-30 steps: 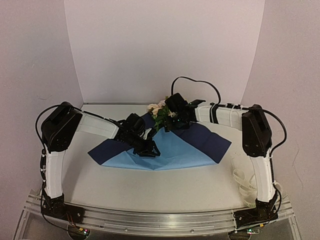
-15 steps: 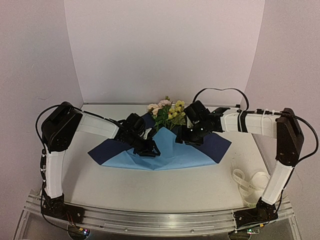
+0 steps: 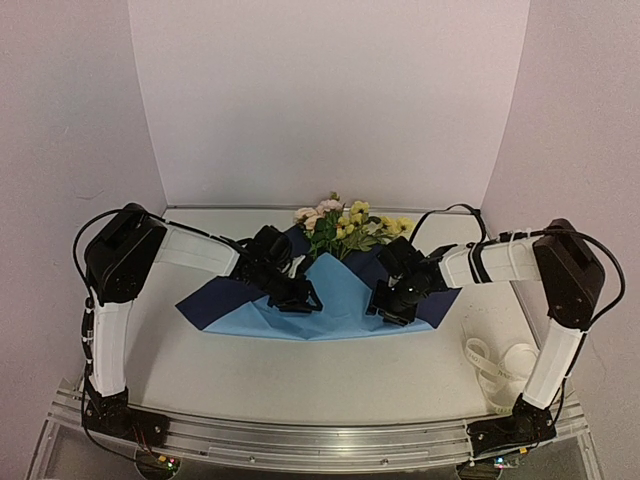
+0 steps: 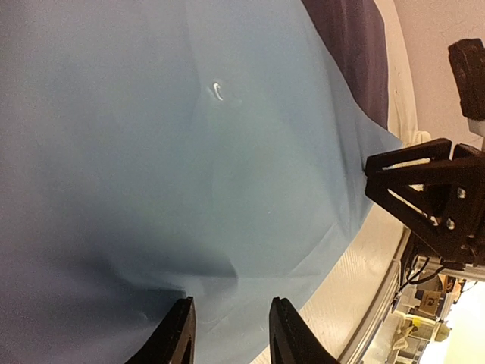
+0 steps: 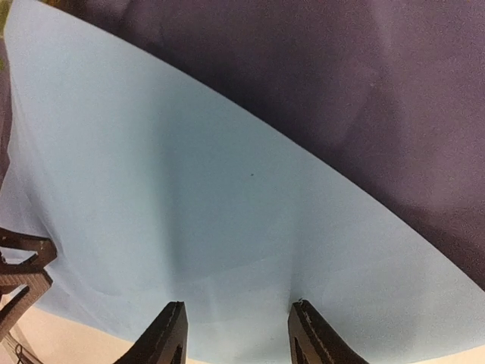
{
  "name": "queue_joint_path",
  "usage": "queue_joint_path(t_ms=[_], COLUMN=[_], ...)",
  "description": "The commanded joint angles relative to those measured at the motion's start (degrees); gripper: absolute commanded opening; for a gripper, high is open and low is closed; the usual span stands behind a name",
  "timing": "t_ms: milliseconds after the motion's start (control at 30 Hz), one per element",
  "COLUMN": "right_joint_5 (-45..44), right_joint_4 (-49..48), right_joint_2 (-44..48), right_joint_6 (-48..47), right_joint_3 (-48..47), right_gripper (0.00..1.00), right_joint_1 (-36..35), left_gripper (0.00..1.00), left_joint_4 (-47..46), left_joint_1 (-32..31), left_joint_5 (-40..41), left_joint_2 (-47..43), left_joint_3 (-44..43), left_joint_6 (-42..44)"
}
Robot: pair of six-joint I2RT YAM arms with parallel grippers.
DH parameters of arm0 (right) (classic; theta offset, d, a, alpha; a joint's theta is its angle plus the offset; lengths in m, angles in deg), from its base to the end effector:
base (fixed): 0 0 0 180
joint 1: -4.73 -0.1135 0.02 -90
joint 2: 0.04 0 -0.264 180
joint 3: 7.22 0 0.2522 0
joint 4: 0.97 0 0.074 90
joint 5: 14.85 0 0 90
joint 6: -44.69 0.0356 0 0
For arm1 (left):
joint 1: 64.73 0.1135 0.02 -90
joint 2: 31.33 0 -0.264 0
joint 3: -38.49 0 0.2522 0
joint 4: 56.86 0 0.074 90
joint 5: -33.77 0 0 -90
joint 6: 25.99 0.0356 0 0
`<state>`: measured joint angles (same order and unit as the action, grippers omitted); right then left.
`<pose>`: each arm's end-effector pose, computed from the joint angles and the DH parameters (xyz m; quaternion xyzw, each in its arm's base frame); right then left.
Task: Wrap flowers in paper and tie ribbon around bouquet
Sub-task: Press the fold line of the 1/4-folded wrapping paper.
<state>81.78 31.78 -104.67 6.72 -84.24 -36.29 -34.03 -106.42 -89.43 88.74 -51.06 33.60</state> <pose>0.2721 0.2422 0.1570 0.0779 0.9621 0.2238 0.1351 0.3093 -0.3015 0.1306 0.1788 0.8965 -0.3966 0.0840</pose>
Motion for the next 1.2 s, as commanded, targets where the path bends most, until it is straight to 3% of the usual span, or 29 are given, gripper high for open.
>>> queue_joint_path(t_ms=[0,533,1000,1167], right_joint_5=[-3.61,-7.60,-10.72,-6.47], right_joint_4=[-2.09,-3.01,-3.45,-5.41], right_joint_2=[-0.32,2.07,7.70,7.49], right_joint_6=[4.33,9.07,7.87,5.40], right_joint_3=[1.78,4.12,5.81,5.01], right_gripper=[0.48,0.48,0.50,0.50], right_joint_1=[0.33,0.39,-0.22,-2.16], left_gripper=[0.37,0.28,0.24,0.24], left_joint_4=[0.67,0.83,5.72,5.90], left_joint_1=[-0.12,-6.06,-6.21,-6.10], left_joint_5=[-3.48,-15.84,-14.59,-14.18], left_joint_2=[-3.26,4.07,13.06,13.66], left_joint_3=[-4.29,-12.60,-19.31,-20.51], left_joint_6=[3.49,5.80,7.59,7.62])
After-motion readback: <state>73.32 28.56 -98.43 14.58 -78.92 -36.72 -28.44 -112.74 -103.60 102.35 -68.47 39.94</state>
